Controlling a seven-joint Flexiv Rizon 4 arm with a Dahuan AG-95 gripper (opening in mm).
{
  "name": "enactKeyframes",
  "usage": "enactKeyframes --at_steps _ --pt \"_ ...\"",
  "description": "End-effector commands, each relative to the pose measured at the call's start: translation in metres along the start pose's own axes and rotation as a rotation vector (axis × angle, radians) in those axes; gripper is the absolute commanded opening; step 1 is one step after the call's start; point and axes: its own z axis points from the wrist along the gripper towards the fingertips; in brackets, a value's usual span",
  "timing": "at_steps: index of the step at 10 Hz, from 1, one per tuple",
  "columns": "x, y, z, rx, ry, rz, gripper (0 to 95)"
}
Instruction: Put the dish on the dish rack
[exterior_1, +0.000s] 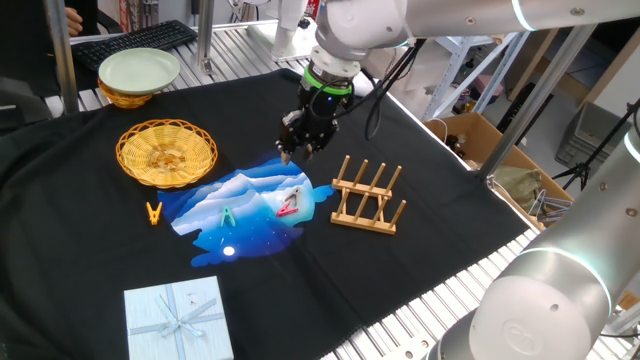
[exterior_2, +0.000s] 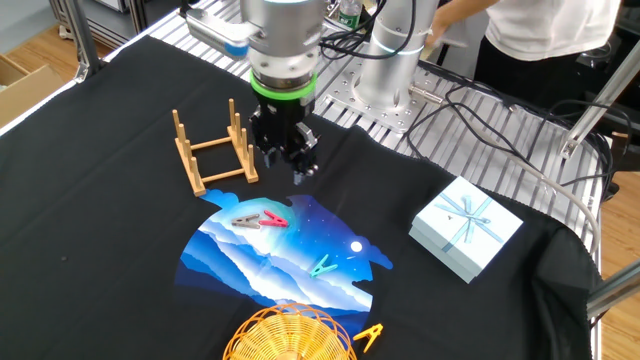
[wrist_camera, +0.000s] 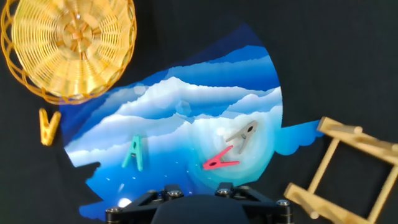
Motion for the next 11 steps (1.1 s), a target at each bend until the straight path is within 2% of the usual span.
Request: enactKeyframes --at_steps 1,3,6,11 --pt "-0.001 0.001 0.003 -0.004 -0.002 0.006 0.0" --pt "-0.002 0.002 0.006 0.007 -0.004 0.007 0.0" --pt "-0.009 0.007 0.013 0.003 -0.003 0.021 0.0" --pt "-0.029 0.028 0.029 0.011 0.013 0.042 0.0"
